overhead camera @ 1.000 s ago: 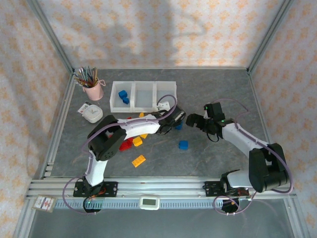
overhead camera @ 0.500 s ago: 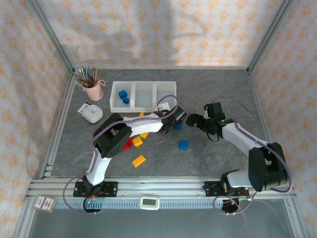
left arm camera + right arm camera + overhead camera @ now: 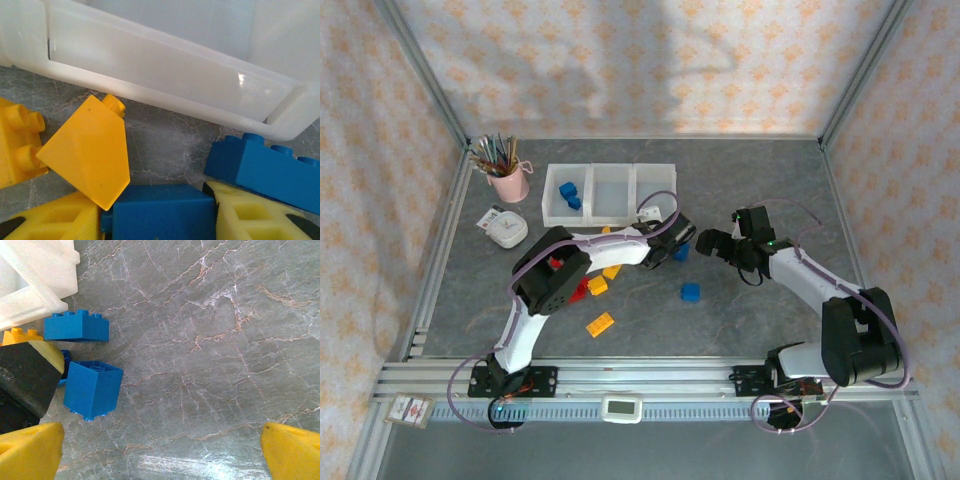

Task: Sort the legos into containers by color

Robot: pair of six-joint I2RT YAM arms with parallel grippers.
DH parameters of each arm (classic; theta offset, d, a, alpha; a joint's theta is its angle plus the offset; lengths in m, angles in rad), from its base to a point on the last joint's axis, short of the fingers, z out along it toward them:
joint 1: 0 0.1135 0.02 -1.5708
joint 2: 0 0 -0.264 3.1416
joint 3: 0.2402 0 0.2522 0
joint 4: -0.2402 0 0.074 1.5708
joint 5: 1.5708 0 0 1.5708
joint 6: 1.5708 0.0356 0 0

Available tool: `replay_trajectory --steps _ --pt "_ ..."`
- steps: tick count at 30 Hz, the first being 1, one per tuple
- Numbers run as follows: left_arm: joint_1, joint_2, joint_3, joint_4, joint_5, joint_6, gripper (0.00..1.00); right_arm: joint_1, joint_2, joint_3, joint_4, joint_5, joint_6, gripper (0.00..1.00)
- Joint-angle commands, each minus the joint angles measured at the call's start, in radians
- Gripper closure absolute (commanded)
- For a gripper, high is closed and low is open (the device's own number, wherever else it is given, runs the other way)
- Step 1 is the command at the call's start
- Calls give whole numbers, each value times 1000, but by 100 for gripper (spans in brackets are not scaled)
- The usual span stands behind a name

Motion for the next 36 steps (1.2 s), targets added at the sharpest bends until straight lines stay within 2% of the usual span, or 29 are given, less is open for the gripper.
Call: replay_trajectory --steps 1,7,12,20,22,27,36 --pt "2 -54 -31 -9 -5 13 57 -5 -24 18 4 2 -16 0" --pt "-13 -136 -82 -2 4 25 61 -7 -60 26 -16 -35 -16 0" --pt "-32 -269 -155 -1 7 43 63 10 -109 35 -30 -115 -19 0" --pt "-2 -488 -219 -110 -112 89 65 144 -120 81 -17 -130 -16 0" --pt "34 -535 -235 -124 -138 111 66 191 -110 89 13 -142 -3 0" --pt "192 -598 -291 -91 -109 192 67 298 -64 113 120 -157 34 0" --pt "462 -479 -248 19 -27 341 67 399 72 208 242 -132 59 0"
